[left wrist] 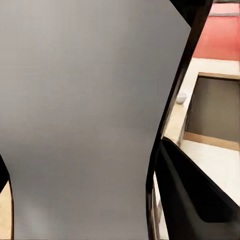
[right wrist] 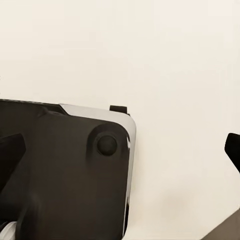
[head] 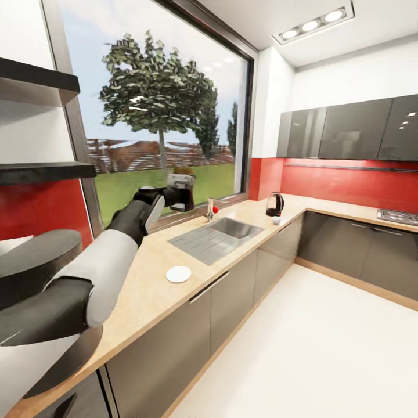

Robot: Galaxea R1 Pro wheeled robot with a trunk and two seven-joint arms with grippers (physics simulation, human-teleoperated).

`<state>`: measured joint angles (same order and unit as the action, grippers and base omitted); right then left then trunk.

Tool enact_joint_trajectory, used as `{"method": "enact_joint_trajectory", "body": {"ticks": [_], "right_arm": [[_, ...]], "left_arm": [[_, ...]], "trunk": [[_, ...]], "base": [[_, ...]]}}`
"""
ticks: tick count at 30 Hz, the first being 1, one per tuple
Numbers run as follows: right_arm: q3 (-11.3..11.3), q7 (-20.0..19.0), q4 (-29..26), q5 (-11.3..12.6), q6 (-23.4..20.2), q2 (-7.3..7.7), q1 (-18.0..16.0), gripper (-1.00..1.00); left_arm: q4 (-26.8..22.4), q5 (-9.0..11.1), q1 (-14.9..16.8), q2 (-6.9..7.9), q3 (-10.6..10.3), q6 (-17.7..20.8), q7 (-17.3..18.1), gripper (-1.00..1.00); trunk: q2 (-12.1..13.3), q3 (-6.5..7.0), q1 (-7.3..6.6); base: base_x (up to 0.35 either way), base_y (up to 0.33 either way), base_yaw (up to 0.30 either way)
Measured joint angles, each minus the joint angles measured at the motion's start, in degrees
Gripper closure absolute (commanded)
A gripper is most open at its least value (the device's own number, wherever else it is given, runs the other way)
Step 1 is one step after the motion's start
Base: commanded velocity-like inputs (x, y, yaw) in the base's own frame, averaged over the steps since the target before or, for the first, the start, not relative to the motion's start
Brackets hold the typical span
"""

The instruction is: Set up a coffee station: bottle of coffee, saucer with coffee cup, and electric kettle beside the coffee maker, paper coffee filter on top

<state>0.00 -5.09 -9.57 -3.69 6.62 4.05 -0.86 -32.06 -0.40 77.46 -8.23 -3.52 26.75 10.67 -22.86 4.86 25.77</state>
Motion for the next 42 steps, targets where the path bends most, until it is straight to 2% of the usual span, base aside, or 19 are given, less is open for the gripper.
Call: {"method": "enact_joint_trajectory", "body": {"ticks": [1, 2, 3, 6, 9, 10, 12, 17, 30, 34, 41, 42], "right_arm": [[0.0, 0.0, 0.0, 0.0, 0.0, -0.01, 0.0, -1.0], [0.0, 0.0, -0.1, 0.1, 0.0, -0.06, 0.0, -1.0], [0.0, 0.0, -0.1, 0.1, 0.0, -0.07, 0.0, -1.0], [-0.1, 0.0, -0.1, 0.1, 0.0, -0.12, 0.0, -1.0], [-0.1, 0.0, -0.5, 0.2, 0.0, -0.11, 0.0, -1.0], [-0.2, 0.1, -1.0, 0.2, 0.0, -0.12, 0.0, -1.0], [-0.2, 0.1, -1.0, 0.2, -0.1, -0.11, 0.0, -1.0], [-0.3, 0.1, -1.6, 0.4, -0.1, -0.18, 0.0, -1.0], [-0.3, 0.0, -2.0, 0.4, 0.1, -0.28, 0.0, -1.0], [-0.3, 0.0, -2.0, 0.4, 0.1, -0.29, 0.0, -1.0], [-0.3, 0.0, -2.0, 0.4, 0.1, -0.29, 0.0, -1.0], [-0.3, 0.0, -2.0, 0.5, 0.1, -0.29, 0.0, -1.0]], "left_arm": [[-0.5, 0.2, -1.5, -0.15, -1.5, -0.2, 0.0, 1.0], [-2.3, 0.6, -4.7, -0.31, -3.5, -0.4, 0.1, 1.0], [-2.3, 0.1, -5.8, -0.32, -3.9, -0.6, 0.0, 1.0], [-5.2, 0.3, -10.2, -0.43, -4.8, -0.8, 0.2, 1.0], [-7.1, 0.2, -13.9, -0.45, -5.2, -3.2, 0.3, 1.0], [-9.3, 0.3, -17.5, -0.36, -8.7, -8.0, 0.2, 1.0], [-8.6, 0.4, -22.0, -0.48, -10.7, -9.7, 0.1, 1.0], [-9.1, 0.4, -25.0, -0.47, -11.1, -12.4, 0.0, 1.0], [-12.8, 0.4, -31.3, -0.31, -11.1, -13.0, 0.1, 1.0], [-15.4, 0.4, -34.8, -0.07, -11.1, -13.3, 0.1, 1.0], [-16.6, 0.3, -40.1, 0.19, -11.0, -18.9, -0.7, 1.0], [-17.3, 0.3, -43.0, 0.31, -10.9, -20.4, -0.7, 1.0]], "trunk": [[0.0, -0.01, -0.02], [-0.1, -0.01, -0.02], [0.0, -0.01, 0.01], [0.0, -0.01, -0.01], [0.0, 0.0, -0.01], [0.0, 0.04, 0.04], [0.0, 0.0, 0.03], [0.0, 0.01, 0.02], [0.0, 0.01, 0.01], [0.0, 0.0, 0.0], [0.0, 0.0, -0.01], [0.0, 0.04, -0.01]], "base": [[0.0, 0.0, 0.0], [0.0, 0.0, 0.0], [0.0, 0.0, 0.0], [0.0, 0.0, 0.0], [-0.097, -0.039, 0.0], [-0.259, -0.126, 0.0], [-0.276, -0.14, 0.0], [-0.281, -0.131, 0.0], [-0.257, -0.1, 0.0], [-0.049, -0.016, 0.0], [-0.006, -0.002, 0.0], [0.0, 0.0, 0.0]]}}
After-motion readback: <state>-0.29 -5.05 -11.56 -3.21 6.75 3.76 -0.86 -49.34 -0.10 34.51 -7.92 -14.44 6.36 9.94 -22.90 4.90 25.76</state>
